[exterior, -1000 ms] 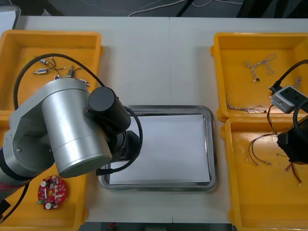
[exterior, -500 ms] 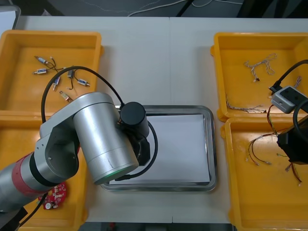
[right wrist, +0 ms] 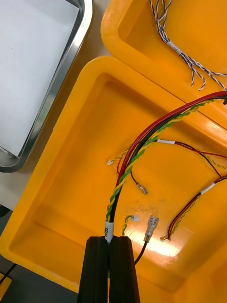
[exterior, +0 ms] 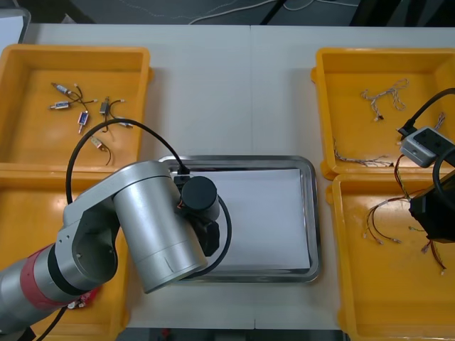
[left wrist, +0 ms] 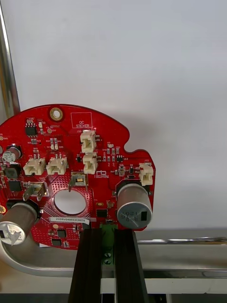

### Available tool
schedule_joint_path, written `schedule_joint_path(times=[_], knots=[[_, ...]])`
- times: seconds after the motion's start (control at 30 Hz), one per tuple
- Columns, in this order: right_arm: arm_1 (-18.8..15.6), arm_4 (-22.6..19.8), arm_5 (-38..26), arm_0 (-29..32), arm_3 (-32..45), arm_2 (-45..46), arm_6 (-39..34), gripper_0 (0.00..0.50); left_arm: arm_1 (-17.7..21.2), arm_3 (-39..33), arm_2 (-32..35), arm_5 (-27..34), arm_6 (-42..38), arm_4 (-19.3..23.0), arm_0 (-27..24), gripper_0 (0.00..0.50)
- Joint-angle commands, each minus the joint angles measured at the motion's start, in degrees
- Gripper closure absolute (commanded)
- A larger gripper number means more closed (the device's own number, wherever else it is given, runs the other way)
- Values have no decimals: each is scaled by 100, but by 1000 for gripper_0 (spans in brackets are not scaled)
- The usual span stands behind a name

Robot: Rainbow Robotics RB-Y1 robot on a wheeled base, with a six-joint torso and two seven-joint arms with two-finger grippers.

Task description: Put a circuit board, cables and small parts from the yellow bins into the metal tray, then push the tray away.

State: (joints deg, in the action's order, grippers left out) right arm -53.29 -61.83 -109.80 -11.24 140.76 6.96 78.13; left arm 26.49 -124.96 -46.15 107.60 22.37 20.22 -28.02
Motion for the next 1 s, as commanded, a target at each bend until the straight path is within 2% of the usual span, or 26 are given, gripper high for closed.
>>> schedule_joint_path(times=[0.03, 0.4, 0.67, 1.0], knots=[[-199, 31, -20, -89, 145, -72, 141, 500, -101, -55, -114, -134, 426, -124, 218, 500], [-199, 31, -20, -89, 145, -72, 141, 500, -144, 25, -228, -213, 488, -264, 279, 500], [-199, 31, -20, -89, 145, -72, 141, 500, -241, 526, -272, -811, 602, -396, 270, 500], [-199, 31, -20, -89, 145, -72, 141, 500, -268, 561, -272, -784, 628, -405, 270, 500]])
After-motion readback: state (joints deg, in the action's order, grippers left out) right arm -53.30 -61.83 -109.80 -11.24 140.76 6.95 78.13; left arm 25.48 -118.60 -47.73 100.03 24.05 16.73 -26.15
